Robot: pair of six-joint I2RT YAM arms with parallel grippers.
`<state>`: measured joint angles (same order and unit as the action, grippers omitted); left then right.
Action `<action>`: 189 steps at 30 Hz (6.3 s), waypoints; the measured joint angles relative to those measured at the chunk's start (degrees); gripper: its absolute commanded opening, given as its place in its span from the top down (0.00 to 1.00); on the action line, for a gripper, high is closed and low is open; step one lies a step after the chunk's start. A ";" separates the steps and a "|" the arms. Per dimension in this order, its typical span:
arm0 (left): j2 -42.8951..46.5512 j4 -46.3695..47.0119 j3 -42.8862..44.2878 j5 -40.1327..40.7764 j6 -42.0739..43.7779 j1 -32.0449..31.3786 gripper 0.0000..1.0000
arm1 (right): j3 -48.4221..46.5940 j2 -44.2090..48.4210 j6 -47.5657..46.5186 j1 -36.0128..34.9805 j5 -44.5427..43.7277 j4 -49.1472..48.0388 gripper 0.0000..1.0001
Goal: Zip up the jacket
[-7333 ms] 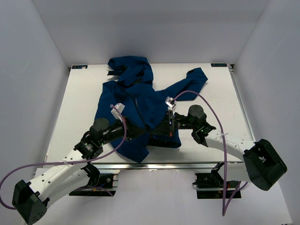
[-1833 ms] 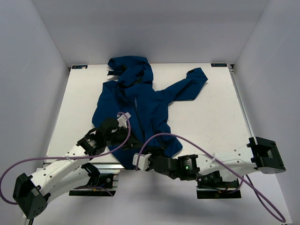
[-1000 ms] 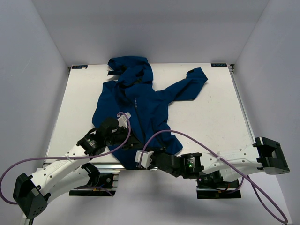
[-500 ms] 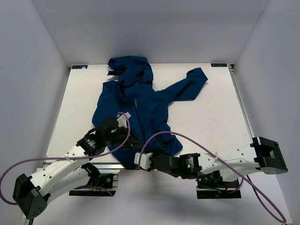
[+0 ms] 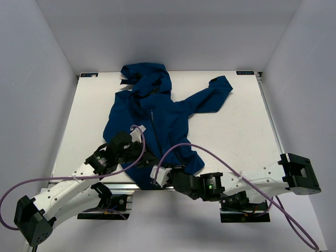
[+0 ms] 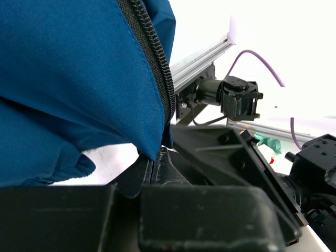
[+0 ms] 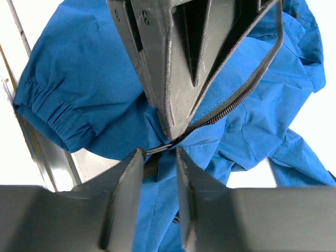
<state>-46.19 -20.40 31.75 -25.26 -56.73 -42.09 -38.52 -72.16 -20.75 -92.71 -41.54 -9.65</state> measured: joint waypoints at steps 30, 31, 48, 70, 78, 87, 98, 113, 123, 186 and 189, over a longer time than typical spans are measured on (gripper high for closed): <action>0.24 0.79 -1.42 0.00 -0.11 0.13 1.00 | -0.26 2.75 5.33 -0.28 -2.38 4.31 1.00; 0.22 1.03 -1.49 -0.09 -0.11 0.13 1.00 | -0.39 2.62 5.35 -0.22 -2.43 4.28 1.00; 0.20 1.29 -2.14 -2.05 0.31 0.02 1.00 | -1.55 -1.09 6.27 1.20 -0.02 4.76 0.82; -1.88 -1.53 -0.37 -1.01 3.58 0.22 1.00 | -4.94 -3.61 8.35 7.21 4.85 8.44 1.00; -2.67 -0.37 0.59 3.26 5.73 1.18 1.00 | -11.85 -7.06 9.53 15.82 13.05 12.87 1.00; -2.67 -1.18 0.57 7.87 6.88 2.19 1.00 | -19.58 -13.27 7.50 20.35 17.18 17.38 1.00; 0.09 -4.24 -0.57 5.42 7.74 1.44 1.00 | -26.75 -13.35 2.05 25.29 36.85 33.51 1.00; 2.32 -4.20 0.90 4.22 10.78 1.25 1.00 | -35.93 -14.38 -5.92 28.00 39.36 43.60 1.00; 6.10 -4.74 -3.69 8.76 9.70 2.99 1.00 | -46.34 -26.84 -11.28 31.41 48.57 48.41 1.00; 7.91 -11.76 0.87 7.06 13.07 2.86 1.00 | -34.36 -19.93 -28.33 30.29 43.78 29.53 1.00; 10.43 -11.61 -1.57 10.64 10.97 3.74 1.00 | -34.99 -23.80 -27.19 29.68 41.86 25.22 1.00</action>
<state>-35.77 -32.01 30.17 -14.61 -45.76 -38.35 -73.52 -95.96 -47.94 -63.02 0.32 15.57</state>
